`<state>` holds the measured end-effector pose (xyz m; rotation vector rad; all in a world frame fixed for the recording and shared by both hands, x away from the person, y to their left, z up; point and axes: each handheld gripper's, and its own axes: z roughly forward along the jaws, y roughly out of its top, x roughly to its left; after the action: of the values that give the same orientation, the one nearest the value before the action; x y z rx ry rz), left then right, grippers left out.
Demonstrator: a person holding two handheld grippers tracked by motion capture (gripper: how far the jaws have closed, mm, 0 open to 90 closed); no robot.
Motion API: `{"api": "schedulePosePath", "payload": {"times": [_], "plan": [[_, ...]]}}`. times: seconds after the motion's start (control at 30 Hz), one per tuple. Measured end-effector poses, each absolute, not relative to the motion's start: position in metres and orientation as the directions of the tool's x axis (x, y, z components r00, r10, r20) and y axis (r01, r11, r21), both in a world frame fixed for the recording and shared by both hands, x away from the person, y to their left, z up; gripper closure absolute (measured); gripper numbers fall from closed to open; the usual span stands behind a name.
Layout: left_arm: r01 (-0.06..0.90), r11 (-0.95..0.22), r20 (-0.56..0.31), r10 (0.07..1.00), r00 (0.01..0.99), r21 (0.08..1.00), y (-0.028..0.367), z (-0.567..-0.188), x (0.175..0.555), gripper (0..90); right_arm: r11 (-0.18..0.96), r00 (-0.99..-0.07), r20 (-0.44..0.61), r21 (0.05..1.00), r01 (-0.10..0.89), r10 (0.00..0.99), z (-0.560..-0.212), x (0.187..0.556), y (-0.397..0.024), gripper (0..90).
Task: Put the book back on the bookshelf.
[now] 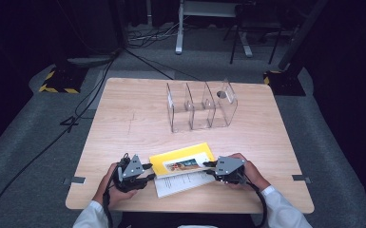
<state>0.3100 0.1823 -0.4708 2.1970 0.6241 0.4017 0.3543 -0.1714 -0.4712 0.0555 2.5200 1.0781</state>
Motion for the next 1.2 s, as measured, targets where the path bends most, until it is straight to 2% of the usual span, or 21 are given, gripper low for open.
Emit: {"api": "schedulePosePath", "payload": {"times": [0.13, 0.43, 0.5, 0.6, 0.7, 0.8, 0.83, 0.93, 1.07, 1.13, 1.2], "plan": [[0.272, -0.555, 0.114, 0.562, 0.819, 0.786, 0.170, -0.460, 0.295, 41.4, 0.705, -0.922, -0.328, 0.703, -0.092, 0.206, -0.469, 0.353, -0.167, 75.9], [0.257, -0.600, 0.169, 0.560, 0.811, 0.758, 0.127, -0.456, 0.293, 41.7, 0.714, -0.930, -0.294, 0.698, -0.050, 0.222, -0.466, 0.349, -0.158, 75.9], [0.287, -0.604, 0.176, 0.591, 0.787, 0.744, 0.123, -0.459, 0.298, 45.5, 0.714, -0.930, -0.292, 0.699, -0.048, 0.222, -0.466, 0.349, -0.156, 75.8], [0.287, -0.621, 0.186, 0.585, 0.790, 0.730, 0.124, -0.463, 0.301, 58.9, 0.710, -0.933, -0.283, 0.702, -0.043, 0.224, -0.466, 0.349, -0.156, 75.0], [0.270, -0.643, 0.203, 0.563, 0.801, 0.717, 0.127, -0.466, 0.301, 66.4, 0.691, -0.937, -0.259, 0.722, -0.026, 0.236, -0.467, 0.351, -0.156, 72.1], [0.262, -0.654, 0.208, 0.550, 0.809, 0.710, 0.128, -0.467, 0.302, 68.9, 0.672, -0.939, -0.241, 0.740, -0.014, 0.246, -0.467, 0.352, -0.158, 68.0], [0.262, -0.657, 0.202, 0.543, 0.815, 0.707, 0.130, -0.468, 0.302, 69.2, 0.664, -0.932, -0.250, 0.748, -0.015, 0.261, -0.470, 0.355, -0.161, 59.0], [0.262, -0.658, 0.198, 0.539, 0.819, 0.706, 0.131, -0.470, 0.301, 69.5, 0.686, -0.915, -0.308, 0.726, -0.049, 0.260, -0.477, 0.358, -0.168, 58.5], [0.252, -0.661, 0.200, 0.529, 0.825, 0.707, 0.133, -0.470, 0.302, 69.7, 0.652, -0.925, -0.269, 0.757, -0.029, 0.270, -0.483, 0.366, -0.180, 58.5], [0.252, -0.654, 0.195, 0.530, 0.825, 0.713, 0.134, -0.470, 0.302, 70.4, 0.640, -0.927, -0.286, 0.765, -0.068, 0.244, -0.485, 0.371, -0.186, 62.3], [0.248, -0.655, 0.193, 0.525, 0.829, 0.714, 0.136, -0.469, 0.303, 70.8, 0.630, -0.929, -0.278, 0.773, -0.066, 0.244, -0.485, 0.372, -0.188, 62.9]]}}
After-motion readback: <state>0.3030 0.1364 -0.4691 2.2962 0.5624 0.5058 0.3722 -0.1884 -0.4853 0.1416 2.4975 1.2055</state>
